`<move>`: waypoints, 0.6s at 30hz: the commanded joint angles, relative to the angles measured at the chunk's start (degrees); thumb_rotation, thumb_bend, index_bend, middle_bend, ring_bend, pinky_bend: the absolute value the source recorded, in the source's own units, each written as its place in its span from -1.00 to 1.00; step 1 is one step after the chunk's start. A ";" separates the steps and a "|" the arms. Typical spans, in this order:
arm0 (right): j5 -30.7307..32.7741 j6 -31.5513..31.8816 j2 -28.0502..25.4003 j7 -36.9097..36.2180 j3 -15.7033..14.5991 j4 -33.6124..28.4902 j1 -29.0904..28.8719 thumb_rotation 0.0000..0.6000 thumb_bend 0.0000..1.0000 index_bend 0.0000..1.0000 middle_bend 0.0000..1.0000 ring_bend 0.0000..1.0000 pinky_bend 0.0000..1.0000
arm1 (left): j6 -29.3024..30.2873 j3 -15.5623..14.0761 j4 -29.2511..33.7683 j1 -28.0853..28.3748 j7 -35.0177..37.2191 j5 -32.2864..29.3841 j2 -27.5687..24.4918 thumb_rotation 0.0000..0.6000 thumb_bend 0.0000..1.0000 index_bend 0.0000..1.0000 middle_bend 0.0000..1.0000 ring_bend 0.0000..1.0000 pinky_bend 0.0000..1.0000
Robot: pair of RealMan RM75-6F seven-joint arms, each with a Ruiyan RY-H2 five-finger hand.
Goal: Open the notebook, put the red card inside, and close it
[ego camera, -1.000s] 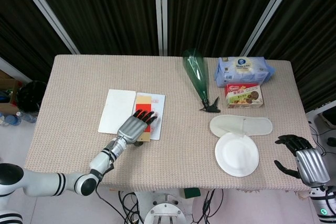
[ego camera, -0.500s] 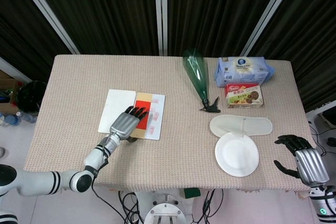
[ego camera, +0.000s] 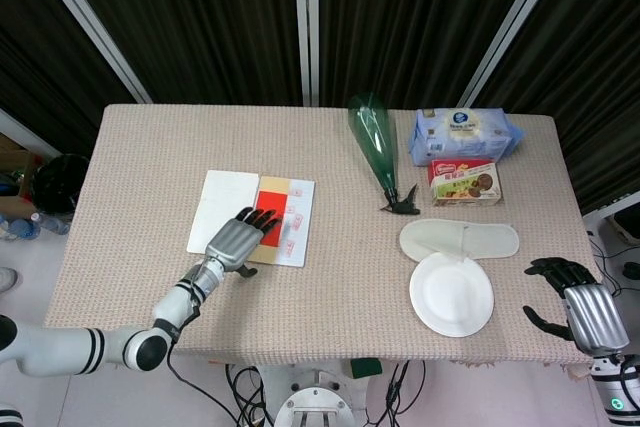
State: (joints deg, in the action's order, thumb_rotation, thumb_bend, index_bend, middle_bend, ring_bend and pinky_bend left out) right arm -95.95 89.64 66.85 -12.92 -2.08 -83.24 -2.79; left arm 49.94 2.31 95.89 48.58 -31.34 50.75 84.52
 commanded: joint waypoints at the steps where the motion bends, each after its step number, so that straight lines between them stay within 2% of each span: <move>1: 0.13 0.08 -0.04 -0.09 -0.04 0.11 0.16 1.00 -0.66 -0.28 -0.46 -0.58 -0.46 | -2.34 -0.28 3.22 1.43 -0.39 -0.46 -2.88 0.99 -0.51 -0.87 -1.00 -1.00 -0.89; 3: 0.17 0.26 -0.02 -0.31 -0.08 0.28 0.32 1.00 -0.66 -0.28 -0.46 -0.58 -0.46 | -3.03 0.13 4.18 2.00 0.23 -0.87 -3.59 0.80 -0.29 -0.83 -1.00 -1.00 -0.89; 4: 0.19 0.36 0.02 -0.41 -0.07 0.39 0.38 1.00 -0.66 -0.28 -0.46 -0.58 -0.46 | -3.06 0.50 4.28 2.10 0.82 -1.07 -3.57 0.59 -0.16 -0.81 -1.00 -1.00 -0.89; 6: 0.20 0.47 0.11 -0.66 -0.05 0.60 0.43 1.00 -0.66 -0.28 -0.46 -0.58 -0.46 | -2.19 1.40 3.53 2.10 1.92 -1.03 -2.66 0.05 0.07 -0.77 -1.00 -1.00 -0.89; 8: 0.04 0.50 0.27 -0.87 -0.04 0.85 0.38 1.00 -0.66 -0.28 -0.46 -0.58 -0.46 | -0.84 2.21 1.28 2.04 2.93 -0.22 -0.51 -0.61 0.28 -0.68 -1.00 -1.00 -0.89; 10: -0.07 0.47 0.35 -0.97 -0.05 0.99 0.31 1.00 -0.66 -0.28 -0.46 -0.58 -0.46 | -0.29 2.49 -0.65 2.21 3.14 0.25 1.14 -0.88 0.35 -0.64 -1.00 -1.00 -0.90; 12: -0.08 0.48 0.40 -1.07 -0.01 1.12 0.29 1.00 -0.66 -0.28 -0.46 -0.58 -0.46 | 0.22 2.43 -2.84 2.65 2.26 0.29 2.89 -0.99 0.37 -0.62 -1.00 -1.00 -0.90; 18: 0.14 0.39 0.46 -1.54 0.06 1.47 0.30 1.00 -0.66 -0.28 -0.46 -0.58 -0.46 | 1.09 2.11 -6.68 3.78 -0.92 -1.65 6.39 -1.00 0.36 -0.60 -1.00 -1.00 -0.90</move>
State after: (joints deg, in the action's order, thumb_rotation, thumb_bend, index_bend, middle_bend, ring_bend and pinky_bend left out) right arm -95.81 90.04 67.31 -14.47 -2.03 -81.77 -2.49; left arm 50.66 4.47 89.75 52.00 -31.60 49.66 90.26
